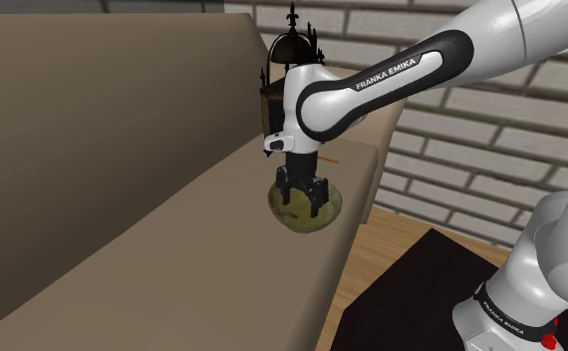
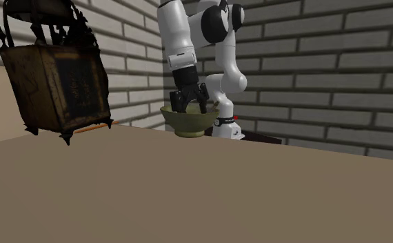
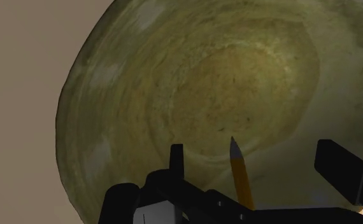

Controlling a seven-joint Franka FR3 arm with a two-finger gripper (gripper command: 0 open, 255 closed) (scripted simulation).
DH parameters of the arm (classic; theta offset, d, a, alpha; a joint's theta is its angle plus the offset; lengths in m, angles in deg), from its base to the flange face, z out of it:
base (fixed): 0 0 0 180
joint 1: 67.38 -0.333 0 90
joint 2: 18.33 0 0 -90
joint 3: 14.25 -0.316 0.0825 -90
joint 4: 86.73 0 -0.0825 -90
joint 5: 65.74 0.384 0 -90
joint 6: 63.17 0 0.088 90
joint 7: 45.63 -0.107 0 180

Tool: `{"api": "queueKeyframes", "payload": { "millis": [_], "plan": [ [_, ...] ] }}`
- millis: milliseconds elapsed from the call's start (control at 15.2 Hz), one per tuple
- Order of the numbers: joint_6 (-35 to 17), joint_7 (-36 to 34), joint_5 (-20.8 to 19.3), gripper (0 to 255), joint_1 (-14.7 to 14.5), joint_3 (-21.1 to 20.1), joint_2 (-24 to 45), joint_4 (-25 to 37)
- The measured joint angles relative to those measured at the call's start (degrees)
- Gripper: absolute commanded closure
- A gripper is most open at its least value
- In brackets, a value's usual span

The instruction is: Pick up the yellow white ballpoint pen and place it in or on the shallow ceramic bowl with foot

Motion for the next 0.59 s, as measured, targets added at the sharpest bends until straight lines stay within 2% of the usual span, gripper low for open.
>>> {"api": "queueKeyframes", "payload": {
  "millis": [66,594],
  "plan": [
    [-0.01,0.0,0.0,255,0.0,0.0,0.01,0.0],
    [-0.03,0.0,-0.01,255,0.01,0.02,0.01,-0.02]
  ]
}}
